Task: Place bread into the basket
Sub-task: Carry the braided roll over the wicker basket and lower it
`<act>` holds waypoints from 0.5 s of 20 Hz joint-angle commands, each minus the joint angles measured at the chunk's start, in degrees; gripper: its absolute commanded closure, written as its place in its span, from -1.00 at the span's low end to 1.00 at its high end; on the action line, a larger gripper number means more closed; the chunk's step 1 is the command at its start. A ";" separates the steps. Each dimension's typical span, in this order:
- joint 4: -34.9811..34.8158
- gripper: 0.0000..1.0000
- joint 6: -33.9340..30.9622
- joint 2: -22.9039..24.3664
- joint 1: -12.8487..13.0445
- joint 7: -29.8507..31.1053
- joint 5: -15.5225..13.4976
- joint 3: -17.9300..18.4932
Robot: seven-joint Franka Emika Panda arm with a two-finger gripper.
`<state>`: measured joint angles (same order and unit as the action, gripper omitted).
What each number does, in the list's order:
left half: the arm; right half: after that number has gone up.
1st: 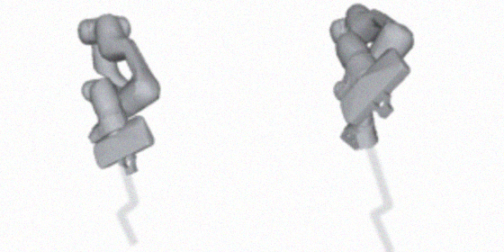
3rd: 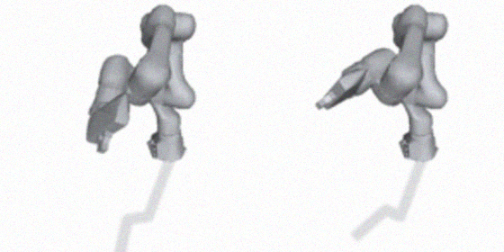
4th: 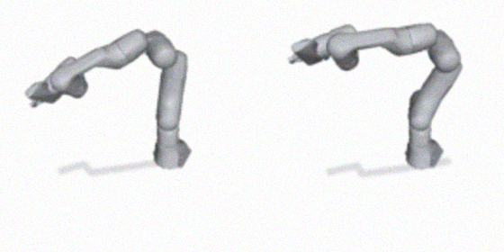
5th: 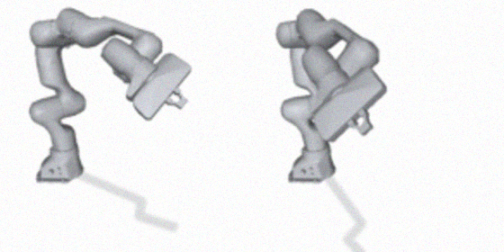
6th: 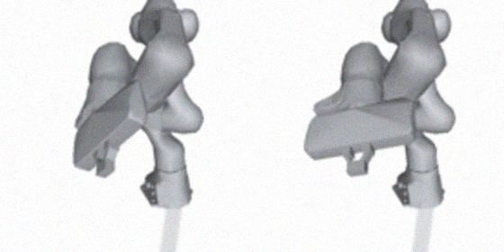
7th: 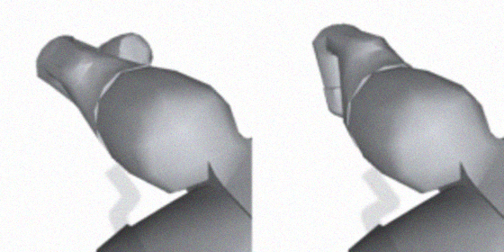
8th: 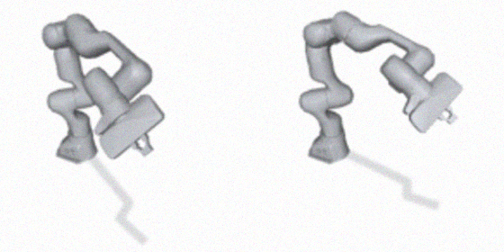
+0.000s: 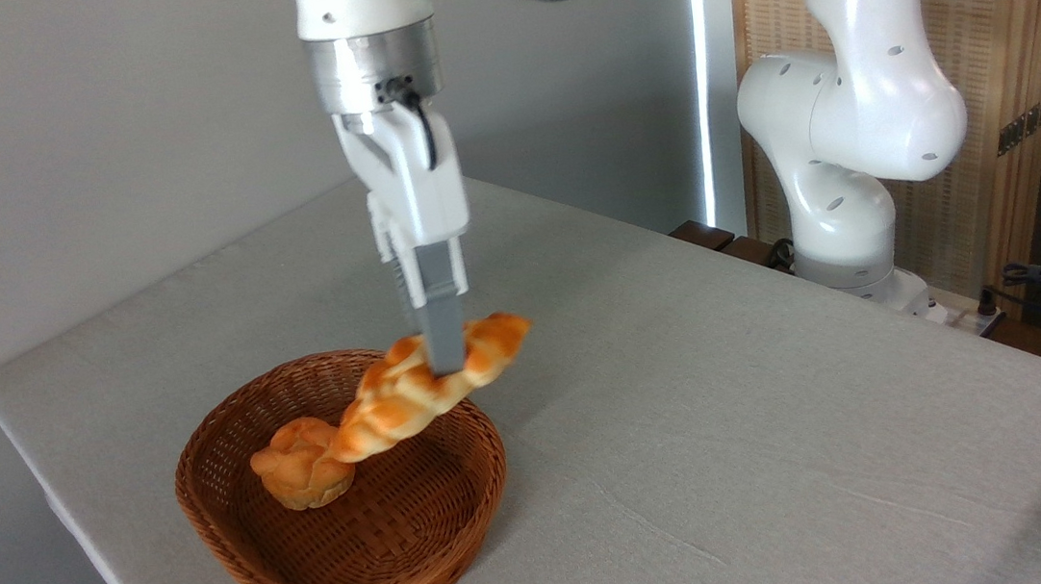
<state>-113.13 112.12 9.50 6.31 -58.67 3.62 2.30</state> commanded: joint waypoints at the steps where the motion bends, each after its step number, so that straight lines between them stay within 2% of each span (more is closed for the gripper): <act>1: 1.16 0.26 5.82 -3.25 1.07 -0.92 0.60 -0.02; 2: 1.07 0.23 6.35 -3.61 1.51 -1.09 0.86 -0.02; 4: 0.98 -0.42 10.28 -5.71 2.03 -1.18 1.04 -0.02; 5: 0.72 -0.57 12.74 -6.59 2.65 -1.18 1.12 -0.02; 6: 0.55 -0.90 14.16 -7.21 2.74 -1.10 1.04 -0.02; 7: 0.46 -1.00 14.70 -7.74 2.74 -1.10 1.04 -0.02; 10: -0.07 -1.00 14.35 -7.92 2.74 -0.92 0.95 -0.02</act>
<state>-113.09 125.93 1.70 8.76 -59.05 3.65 1.88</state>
